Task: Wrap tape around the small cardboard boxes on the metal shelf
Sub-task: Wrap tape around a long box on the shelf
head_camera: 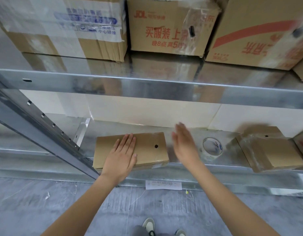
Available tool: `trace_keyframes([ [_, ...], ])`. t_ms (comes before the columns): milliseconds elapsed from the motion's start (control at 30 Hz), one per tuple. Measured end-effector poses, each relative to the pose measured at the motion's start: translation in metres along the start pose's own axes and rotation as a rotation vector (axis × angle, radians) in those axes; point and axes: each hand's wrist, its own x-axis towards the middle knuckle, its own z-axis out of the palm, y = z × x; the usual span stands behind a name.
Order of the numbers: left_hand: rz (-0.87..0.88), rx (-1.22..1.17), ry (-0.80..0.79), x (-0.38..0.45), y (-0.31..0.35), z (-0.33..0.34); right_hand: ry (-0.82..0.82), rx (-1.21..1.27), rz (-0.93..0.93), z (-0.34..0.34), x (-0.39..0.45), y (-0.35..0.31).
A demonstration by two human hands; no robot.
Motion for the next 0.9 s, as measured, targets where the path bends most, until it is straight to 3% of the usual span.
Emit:
trace_keyframes([
  [67,-0.002,-0.011,0.006,0.000,0.000,-0.001,-0.137,0.024,-0.148,0.019,0.008,-0.040],
  [167,-0.002,-0.012,0.012,0.001,0.002,-0.002,-0.258,-0.163,-0.171,0.044,0.013,-0.061],
  [267,-0.014,-0.008,0.021,0.002,0.004,-0.001,-0.258,-0.279,-0.174,0.051,0.005,-0.056],
  [500,-0.023,0.001,0.001,0.003,0.003,-0.003,-0.240,-0.194,-0.324,0.047,-0.091,-0.029],
  [667,-0.011,0.002,-0.025,0.006,0.002,-0.003,-0.172,-0.242,-0.338,0.045,-0.101,-0.030],
  [733,-0.017,0.004,-0.032,0.006,0.001,-0.001,-0.137,-0.202,-0.354,0.041,-0.095,-0.030],
  [900,-0.038,0.048,-0.033,-0.002,-0.006,-0.007,-0.263,0.071,-0.202,0.034,-0.058,-0.014],
])
